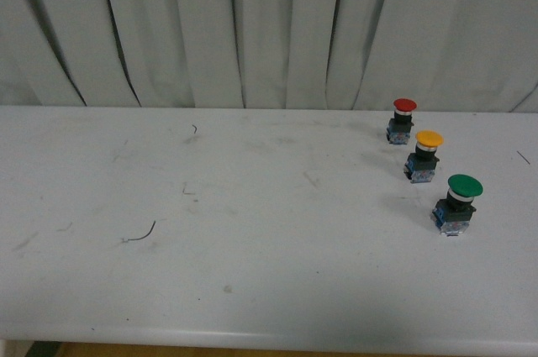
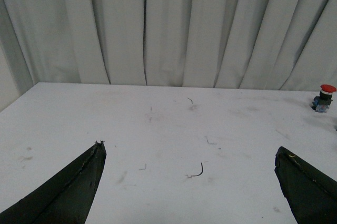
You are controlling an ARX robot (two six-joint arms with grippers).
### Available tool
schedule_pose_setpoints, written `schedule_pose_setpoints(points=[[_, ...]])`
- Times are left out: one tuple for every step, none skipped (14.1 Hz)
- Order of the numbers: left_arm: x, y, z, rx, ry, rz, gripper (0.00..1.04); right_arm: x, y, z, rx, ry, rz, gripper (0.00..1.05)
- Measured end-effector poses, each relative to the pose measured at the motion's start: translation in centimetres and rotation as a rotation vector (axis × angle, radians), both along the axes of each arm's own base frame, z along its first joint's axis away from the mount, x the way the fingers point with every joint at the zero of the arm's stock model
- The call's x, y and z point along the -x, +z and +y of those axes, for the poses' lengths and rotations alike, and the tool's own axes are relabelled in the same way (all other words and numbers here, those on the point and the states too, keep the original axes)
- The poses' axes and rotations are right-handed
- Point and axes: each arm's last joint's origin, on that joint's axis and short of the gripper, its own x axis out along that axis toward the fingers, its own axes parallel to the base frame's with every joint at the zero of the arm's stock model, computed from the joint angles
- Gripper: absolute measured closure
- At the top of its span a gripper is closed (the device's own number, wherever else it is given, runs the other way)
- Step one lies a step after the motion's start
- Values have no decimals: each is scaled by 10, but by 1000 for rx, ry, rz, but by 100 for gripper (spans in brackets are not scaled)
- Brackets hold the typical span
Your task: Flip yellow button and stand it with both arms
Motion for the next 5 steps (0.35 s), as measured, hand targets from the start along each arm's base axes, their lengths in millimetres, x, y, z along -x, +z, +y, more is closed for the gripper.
schedule_pose_setpoints(points=[[0, 0, 0, 0, 0, 0, 7, 0, 0, 0, 0, 0, 0, 6], [0, 0, 0, 0, 0, 0, 7, 0, 0, 0, 0, 0, 0, 6], [0, 0, 0, 0, 0, 0, 7, 0, 0, 0, 0, 0, 0, 6], [0, 0, 0, 0, 0, 0, 7, 0, 0, 0, 0, 0, 0, 6], [0, 0, 0, 0, 0, 0, 7, 0, 0, 0, 0, 0, 0, 6]])
